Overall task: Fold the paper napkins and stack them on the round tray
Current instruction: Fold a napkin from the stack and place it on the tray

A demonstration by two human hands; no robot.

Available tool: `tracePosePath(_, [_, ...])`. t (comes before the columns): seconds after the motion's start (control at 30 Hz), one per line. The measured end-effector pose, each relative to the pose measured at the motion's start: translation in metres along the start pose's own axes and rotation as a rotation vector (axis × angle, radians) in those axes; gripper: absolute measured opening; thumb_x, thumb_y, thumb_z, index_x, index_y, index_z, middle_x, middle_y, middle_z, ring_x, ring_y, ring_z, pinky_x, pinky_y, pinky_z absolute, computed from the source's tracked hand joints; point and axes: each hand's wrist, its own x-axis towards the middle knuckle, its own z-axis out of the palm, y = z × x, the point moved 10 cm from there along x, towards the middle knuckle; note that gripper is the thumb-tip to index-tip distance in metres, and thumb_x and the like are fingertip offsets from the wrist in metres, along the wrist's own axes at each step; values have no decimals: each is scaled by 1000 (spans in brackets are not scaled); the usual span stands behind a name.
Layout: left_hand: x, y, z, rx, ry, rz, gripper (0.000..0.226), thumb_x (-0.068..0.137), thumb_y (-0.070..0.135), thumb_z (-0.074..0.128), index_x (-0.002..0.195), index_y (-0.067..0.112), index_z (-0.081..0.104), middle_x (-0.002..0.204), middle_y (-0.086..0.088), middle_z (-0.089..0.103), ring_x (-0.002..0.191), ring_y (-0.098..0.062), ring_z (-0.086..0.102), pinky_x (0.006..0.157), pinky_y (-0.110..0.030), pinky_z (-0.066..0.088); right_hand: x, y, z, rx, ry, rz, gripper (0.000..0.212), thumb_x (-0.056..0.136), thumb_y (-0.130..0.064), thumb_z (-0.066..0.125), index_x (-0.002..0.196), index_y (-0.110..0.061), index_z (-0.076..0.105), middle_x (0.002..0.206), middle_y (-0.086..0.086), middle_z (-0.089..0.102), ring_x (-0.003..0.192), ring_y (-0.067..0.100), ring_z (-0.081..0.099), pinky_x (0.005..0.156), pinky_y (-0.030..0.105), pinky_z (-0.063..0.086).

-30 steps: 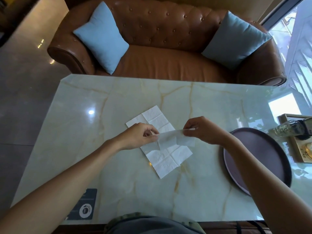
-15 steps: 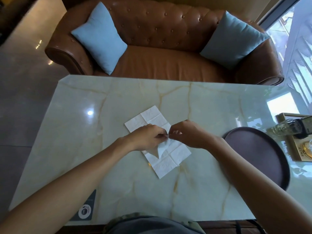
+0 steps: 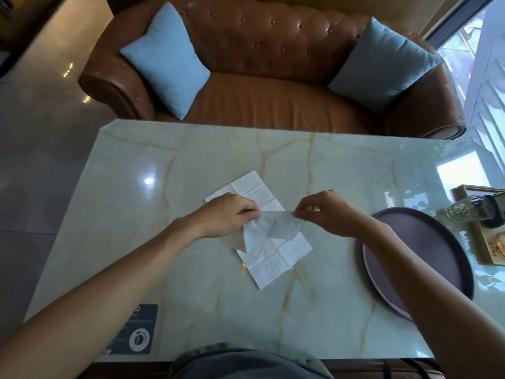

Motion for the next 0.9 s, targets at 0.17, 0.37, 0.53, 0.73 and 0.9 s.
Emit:
tracePosePath(0.17, [2, -1, -1, 38, 6, -5, 27, 103, 40, 52, 94, 23, 70, 88, 9, 72, 82, -10, 62, 82, -43, 52, -1, 44, 0, -128, -10, 122, 7, 93, -33, 70, 96, -30, 76, 95, -5, 77, 91, 21, 71, 87, 36, 55])
tracePosePath(0.37, [1, 4, 4, 69, -54, 10, 22, 103, 43, 52, 96, 32, 69, 90, 16, 70, 86, -5, 62, 85, -38, 52, 14, -16, 32, 7, -83, -49, 88, 81, -50, 80, 156, -36, 37, 166, -11, 29, 152, 8, 25, 123, 34, 20])
tracePosePath(0.53, [-7, -3, -3, 87, -31, -6, 23, 103, 44, 51, 102, 31, 69, 89, 14, 69, 83, 0, 61, 80, -32, 50, 24, -31, 36, -52, -82, -63, 26, 96, -41, 67, 110, -22, 76, 114, -5, 75, 109, 18, 62, 90, 21, 29])
tracePosePath(0.73, [-23, -25, -15, 27, 54, -31, 22, 103, 31, 57, 94, 19, 73, 77, 15, 66, 68, 6, 54, 65, -14, 39, 22, -16, 25, -3, -98, -22, 23, 95, -33, 69, 88, -13, 78, 80, 3, 73, 79, 22, 64, 75, 35, 50])
tracePosePath(0.9, [-36, -62, -11, 105, 43, -91, 21, 101, 29, 59, 87, 21, 73, 78, 12, 72, 75, -1, 67, 74, -19, 49, 22, -18, 14, -50, -100, -3, 18, 93, -33, 70, 91, -19, 81, 84, -5, 75, 78, 13, 64, 76, 33, 52])
